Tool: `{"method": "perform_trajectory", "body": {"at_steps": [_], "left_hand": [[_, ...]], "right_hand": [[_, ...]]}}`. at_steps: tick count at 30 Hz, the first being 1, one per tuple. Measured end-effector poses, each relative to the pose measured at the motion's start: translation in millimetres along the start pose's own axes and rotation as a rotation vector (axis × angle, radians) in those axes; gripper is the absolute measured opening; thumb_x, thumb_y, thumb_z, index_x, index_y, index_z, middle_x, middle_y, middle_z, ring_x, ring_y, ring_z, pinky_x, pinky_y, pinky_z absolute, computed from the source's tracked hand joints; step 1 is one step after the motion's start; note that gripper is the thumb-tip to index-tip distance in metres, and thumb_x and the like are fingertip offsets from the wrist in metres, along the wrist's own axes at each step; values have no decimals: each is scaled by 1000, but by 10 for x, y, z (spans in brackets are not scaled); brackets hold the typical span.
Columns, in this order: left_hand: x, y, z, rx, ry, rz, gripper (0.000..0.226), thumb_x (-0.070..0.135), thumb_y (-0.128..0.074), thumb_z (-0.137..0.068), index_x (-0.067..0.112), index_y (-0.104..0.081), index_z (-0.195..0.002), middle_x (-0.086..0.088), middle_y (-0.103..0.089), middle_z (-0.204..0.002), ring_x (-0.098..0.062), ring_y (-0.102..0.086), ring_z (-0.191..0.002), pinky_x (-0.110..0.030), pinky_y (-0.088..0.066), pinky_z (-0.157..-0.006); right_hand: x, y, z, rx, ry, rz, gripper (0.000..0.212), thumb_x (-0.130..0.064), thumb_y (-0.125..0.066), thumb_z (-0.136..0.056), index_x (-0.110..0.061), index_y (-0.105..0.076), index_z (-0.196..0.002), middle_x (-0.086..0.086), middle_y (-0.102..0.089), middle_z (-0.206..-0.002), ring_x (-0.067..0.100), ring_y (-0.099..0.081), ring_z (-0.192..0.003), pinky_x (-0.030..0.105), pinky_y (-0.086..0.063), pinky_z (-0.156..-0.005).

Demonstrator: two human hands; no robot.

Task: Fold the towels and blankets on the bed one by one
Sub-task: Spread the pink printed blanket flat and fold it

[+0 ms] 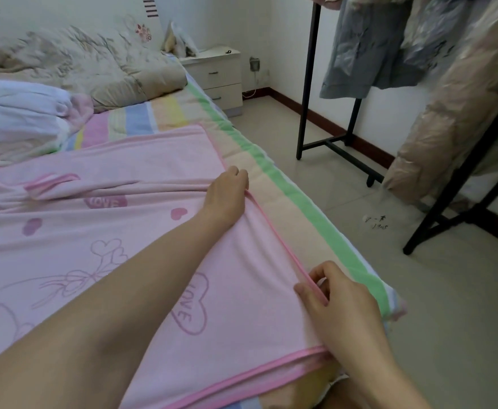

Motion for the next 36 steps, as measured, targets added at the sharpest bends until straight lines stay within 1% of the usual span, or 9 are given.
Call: {"method": "perform_trajectory", "body": {"at_steps": [5, 9, 13, 17, 21, 24, 30, 33, 36], "left_hand": [[-79, 125, 283, -133, -19, 192, 45, 4, -52, -86, 12, -47, -130, -10, -43, -133, -33, -52, -113, -43, -44, -92], [-88, 271, 1052, -93, -46, 305, 55, 18, -55, -90, 14, -39, -143, -9, -26, -156, -28, -37, -138, -45, -40, -105], [-177, 596, 2001, 59, -197, 228, 50, 29, -43, -90, 14, -50, -137, -6, -34, -154, -23, -35, -140, -43, -27, -115], [-542, 1071, 2864, 171, -62, 228, 30, 28, -50, -88, 21, -60, -115, 5, -55, -125, -16, -53, -116, -36, -41, -96], [-853, 1460, 3565, 241, -5, 125, 13, 31, -57, -86, 22, -59, -94, 11, -53, -94, -14, -55, -85, -32, -43, -73], [-1071, 1622, 3957, 236, -34, 19, 18, 35, -59, -86, 19, -61, -92, 7, -55, -93, -18, -56, -85, -34, -43, -72], [-1716, 1919, 4686, 253, 111, -70, 30, 48, -61, -83, 20, -61, -93, 8, -55, -95, -17, -57, -86, -36, -45, -75], [-1890, 1965, 4884, 267, 167, -79, 28, 47, -58, -86, 19, -61, -92, 7, -55, -93, -17, -57, -85, -36, -48, -74], [-1973, 2016, 5018, 307, 218, -19, 23, 42, -55, -89, 20, -61, -92, 8, -55, -91, -14, -56, -84, -32, -47, -75]], "right_hand": [[-78, 41, 133, 145, 34, 308, 32, -60, -44, -90, -28, -42, -93, -11, -58, -95, 21, -61, -91, 33, -41, -67], [-52, -56, 205, 270, 91, 309, 31, -54, -49, -89, -24, -48, -95, -3, -58, -92, 24, -60, -89, 34, -37, -59], [-86, -82, 297, 459, 338, 304, 35, -34, -58, -84, -13, -58, -112, 9, -57, -112, 31, -50, -102, 42, -42, -79], [-556, -346, 705, 319, 773, 188, 15, -30, -62, -84, -18, -66, -94, 1, -60, -99, 25, -53, -92, 38, -41, -73], [-841, -735, 1027, 96, 974, 88, 21, -42, -64, -86, -21, -67, -84, -5, -59, -87, 21, -54, -81, 37, -45, -64], [-879, -780, 1043, 84, 1018, 81, 26, -47, -63, -85, -21, -68, -87, -6, -60, -88, 20, -56, -80, 35, -48, -61], [-1208, -945, 1255, 80, 1180, 115, 19, -37, -66, -86, -19, -70, -90, -5, -63, -89, 22, -58, -77, 35, -49, -60], [-1391, -1103, 1394, 72, 1220, 111, 10, -27, -66, -87, -17, -71, -88, -4, -63, -89, 20, -57, -77, 34, -48, -59], [-1579, -1210, 1512, 79, 1217, 85, 20, -30, -57, -92, -17, -70, -85, -4, -62, -87, 19, -56, -76, 33, -47, -59]]}}
Point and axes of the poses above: each hand's wrist, its own z-axis away from the middle knuckle, its own y-axis out of the back of the hand, x = y × z, the point moved 3 cm from there along -z, towards the middle knuckle
